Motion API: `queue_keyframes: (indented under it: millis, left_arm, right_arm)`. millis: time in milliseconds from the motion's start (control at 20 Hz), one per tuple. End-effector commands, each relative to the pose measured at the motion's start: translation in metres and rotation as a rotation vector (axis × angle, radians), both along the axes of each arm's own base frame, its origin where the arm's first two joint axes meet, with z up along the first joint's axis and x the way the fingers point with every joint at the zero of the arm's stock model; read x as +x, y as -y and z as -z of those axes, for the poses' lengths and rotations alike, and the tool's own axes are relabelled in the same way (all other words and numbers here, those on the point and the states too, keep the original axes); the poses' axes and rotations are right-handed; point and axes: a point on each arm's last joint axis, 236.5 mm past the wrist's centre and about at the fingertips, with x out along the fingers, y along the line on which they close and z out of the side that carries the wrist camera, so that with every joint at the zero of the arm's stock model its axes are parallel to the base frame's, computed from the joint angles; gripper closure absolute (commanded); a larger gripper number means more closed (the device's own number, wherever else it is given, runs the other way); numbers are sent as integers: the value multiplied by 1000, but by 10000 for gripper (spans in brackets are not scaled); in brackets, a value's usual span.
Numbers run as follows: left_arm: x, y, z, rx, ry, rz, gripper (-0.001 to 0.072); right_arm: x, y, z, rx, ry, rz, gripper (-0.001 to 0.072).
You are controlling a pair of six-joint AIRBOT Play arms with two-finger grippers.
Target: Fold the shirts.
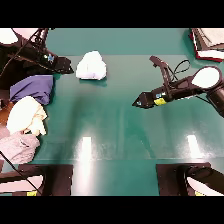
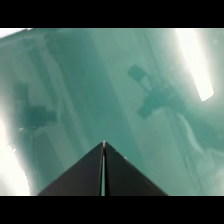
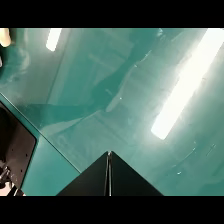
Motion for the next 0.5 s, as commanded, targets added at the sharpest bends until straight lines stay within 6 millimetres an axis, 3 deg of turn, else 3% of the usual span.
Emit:
queue_keyframes:
  millis: [0,50,100,150,250,450]
  left_arm:
    - [18,7,-14,-51,86,-19,679]
    - [31,7,-18,-49,146,-23,598]
    - [46,6,-23,-60,198,-50,274]
    - [60,5,-23,-76,228,-88,141]
    - [92,2,-3,-91,251,-150,140]
    - [136,-9,84,-67,168,-224,140]
  right_arm:
    - [2,-1,0,4,6,6,698]
    - [2,-1,-1,4,6,7,699]
    - [3,-1,-1,5,8,8,698]
    - [3,-1,-1,5,8,7,699]
    - [3,-1,-1,4,8,8,699]
    - [2,-1,-1,4,7,7,699]
